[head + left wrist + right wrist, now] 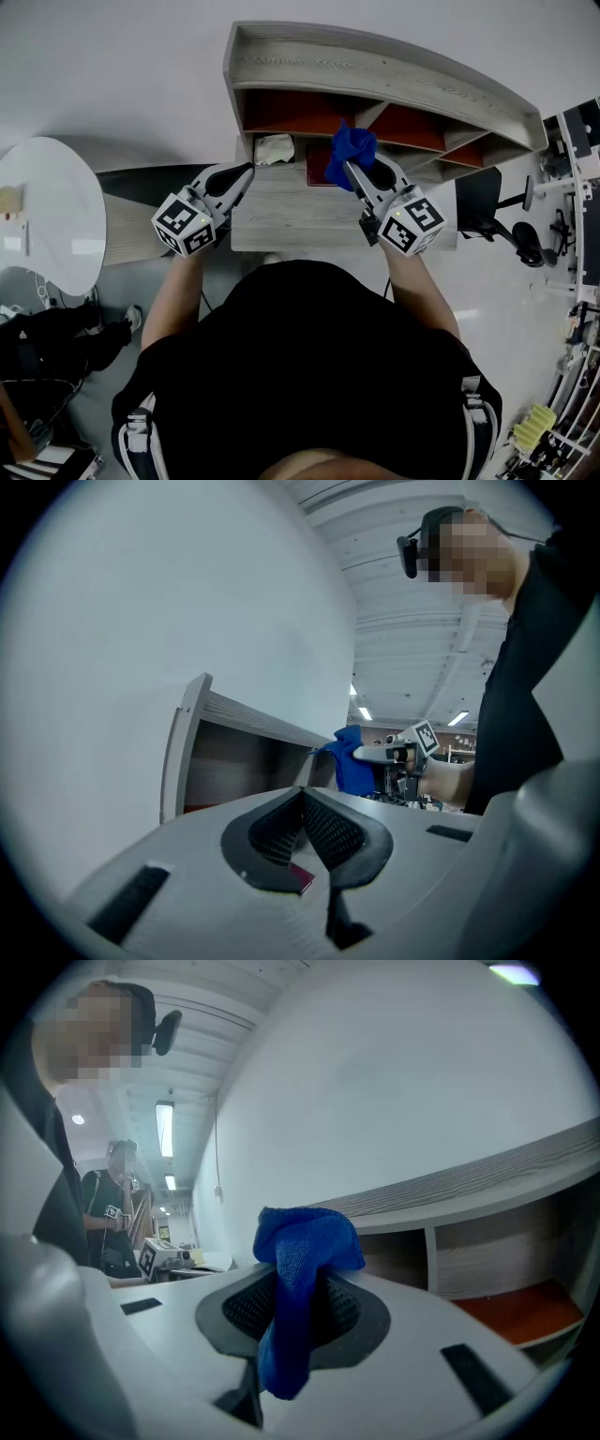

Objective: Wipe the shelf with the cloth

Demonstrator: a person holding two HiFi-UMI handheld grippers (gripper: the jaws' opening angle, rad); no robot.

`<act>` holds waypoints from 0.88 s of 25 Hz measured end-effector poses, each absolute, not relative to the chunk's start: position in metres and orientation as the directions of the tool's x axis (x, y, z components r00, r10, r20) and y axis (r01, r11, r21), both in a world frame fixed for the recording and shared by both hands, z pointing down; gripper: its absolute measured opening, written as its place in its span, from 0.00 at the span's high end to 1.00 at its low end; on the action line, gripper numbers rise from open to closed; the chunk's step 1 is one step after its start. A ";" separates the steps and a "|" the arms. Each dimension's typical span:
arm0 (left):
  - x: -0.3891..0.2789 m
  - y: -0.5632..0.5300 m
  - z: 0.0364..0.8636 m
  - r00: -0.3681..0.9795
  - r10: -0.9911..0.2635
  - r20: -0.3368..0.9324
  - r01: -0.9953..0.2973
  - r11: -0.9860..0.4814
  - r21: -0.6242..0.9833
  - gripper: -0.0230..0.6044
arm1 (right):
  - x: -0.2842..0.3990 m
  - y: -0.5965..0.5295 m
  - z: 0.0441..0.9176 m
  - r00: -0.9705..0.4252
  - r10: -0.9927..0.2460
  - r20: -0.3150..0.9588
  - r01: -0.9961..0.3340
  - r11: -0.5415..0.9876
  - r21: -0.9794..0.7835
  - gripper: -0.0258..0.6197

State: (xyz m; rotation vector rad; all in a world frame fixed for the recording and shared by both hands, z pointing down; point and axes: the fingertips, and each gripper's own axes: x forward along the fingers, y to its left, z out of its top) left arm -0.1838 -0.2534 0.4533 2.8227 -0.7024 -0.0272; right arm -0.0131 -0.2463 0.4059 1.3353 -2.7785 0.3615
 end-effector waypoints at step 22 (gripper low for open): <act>-0.177 -0.268 0.440 0.845 -0.533 0.045 -0.529 -0.820 0.216 0.94 | -0.007 -0.256 0.393 -0.698 -0.708 0.110 -0.715 0.679 -0.165 0.83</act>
